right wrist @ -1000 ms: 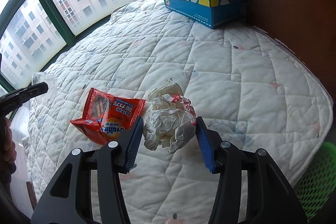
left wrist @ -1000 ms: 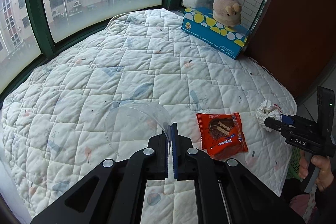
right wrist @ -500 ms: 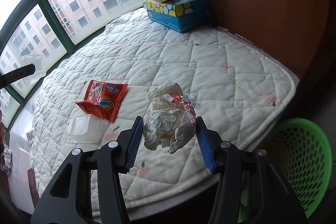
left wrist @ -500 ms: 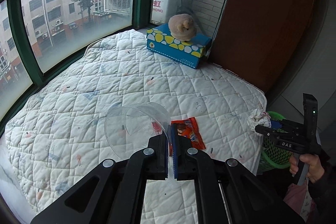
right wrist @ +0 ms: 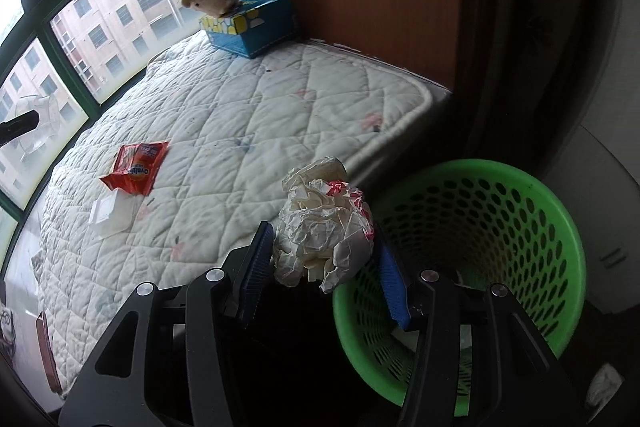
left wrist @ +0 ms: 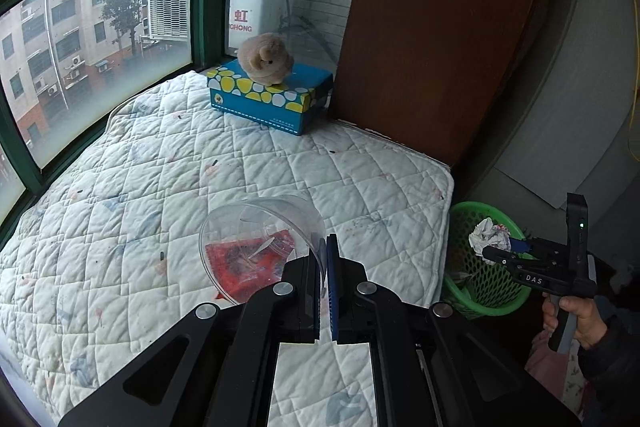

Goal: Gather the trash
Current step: 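Carry the tissue and clear cup over the wastebasket with both grippers, then open both grippers to drop the tissue and clear cup into the basket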

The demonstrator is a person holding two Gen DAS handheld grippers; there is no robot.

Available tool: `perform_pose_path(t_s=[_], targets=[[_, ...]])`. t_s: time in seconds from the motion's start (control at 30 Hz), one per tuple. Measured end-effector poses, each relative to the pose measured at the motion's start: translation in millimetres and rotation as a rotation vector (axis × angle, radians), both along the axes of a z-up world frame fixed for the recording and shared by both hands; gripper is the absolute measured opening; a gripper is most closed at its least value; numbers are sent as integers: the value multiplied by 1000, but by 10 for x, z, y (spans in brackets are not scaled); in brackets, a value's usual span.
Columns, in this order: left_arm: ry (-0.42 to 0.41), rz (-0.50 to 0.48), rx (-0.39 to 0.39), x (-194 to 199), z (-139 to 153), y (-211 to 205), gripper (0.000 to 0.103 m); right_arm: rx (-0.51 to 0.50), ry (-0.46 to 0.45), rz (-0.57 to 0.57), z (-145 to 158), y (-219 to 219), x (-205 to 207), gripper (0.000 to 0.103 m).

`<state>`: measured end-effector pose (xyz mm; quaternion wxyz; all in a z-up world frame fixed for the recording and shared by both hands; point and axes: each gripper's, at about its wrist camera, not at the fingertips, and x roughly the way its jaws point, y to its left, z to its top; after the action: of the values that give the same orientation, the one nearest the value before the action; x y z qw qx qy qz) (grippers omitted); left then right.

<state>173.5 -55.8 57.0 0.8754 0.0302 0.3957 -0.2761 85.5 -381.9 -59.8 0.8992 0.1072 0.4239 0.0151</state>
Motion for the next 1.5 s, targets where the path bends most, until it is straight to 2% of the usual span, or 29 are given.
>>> perform_pose_path(t_s=[0.27,0.5,0.57,0.63,0.7,1.1,1.5], targets=[[28,-107,-29,-153,-92,-647,3,-9,6,-105,-60,-451,-359,52],[54,-195,-38,-286,-172,-1241,3,22,18,-170,-156,-792,-505,54],[65,-217,-41,-326,-200,-1395,3,24,18,-180,-171,-864,-519,56],[78,-239,-42,-359,-240,-1540,3,26,12,-198,-169,-926,-544,66],[83,-258,-32,-399,-289,-1689,3,36,2,-210,-161,-989,-576,71],[145,-341,1,-555,-686,-2428,3,32,-33,-236,-54,-1183,-831,76],[234,-397,4,-655,-1077,-2919,4,30,-53,-262,-2,-1293,-1089,78]])
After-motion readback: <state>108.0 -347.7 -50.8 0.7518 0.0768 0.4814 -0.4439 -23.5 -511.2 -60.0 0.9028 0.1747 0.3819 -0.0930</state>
